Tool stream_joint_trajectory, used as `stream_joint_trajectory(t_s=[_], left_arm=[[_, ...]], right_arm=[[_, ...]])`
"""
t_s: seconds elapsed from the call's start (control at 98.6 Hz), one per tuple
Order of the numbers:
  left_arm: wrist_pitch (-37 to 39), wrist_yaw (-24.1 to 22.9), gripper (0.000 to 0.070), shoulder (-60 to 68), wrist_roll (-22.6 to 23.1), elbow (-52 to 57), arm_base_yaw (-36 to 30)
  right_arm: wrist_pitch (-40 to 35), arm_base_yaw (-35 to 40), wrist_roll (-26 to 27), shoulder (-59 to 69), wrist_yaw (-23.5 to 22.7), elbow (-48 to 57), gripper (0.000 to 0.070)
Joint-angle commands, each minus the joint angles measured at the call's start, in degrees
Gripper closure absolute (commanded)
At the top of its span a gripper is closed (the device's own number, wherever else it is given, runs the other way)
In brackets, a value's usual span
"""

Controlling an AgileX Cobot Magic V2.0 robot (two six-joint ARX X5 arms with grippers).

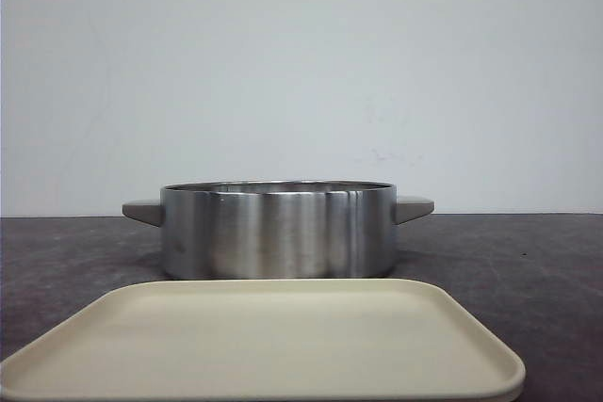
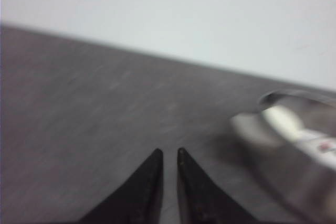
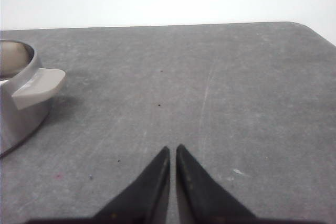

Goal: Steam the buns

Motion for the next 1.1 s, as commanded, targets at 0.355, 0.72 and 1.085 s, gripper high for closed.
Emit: stream_joint_trajectory(t_s=[0.355, 0.72, 1.085], left_arm=[[-3.1, -3.3, 0.0700, 0.0, 7.6, -1.1, 0.9], [-3.0, -3.3, 0.0700, 0.0, 7.0, -1.0, 1.0], [-3.0, -3.3, 0.0700, 0.0, 7.0, -1.0, 1.0]], right_arm=[[0.5, 0.2, 0.4, 0.0, 0.2, -0.2, 0.0687], [0.5, 0.2, 0.4, 0.0, 0.2, -0.2, 0.0687], [0.5, 0.2, 0.4, 0.0, 0.2, -0.2, 0.0687]])
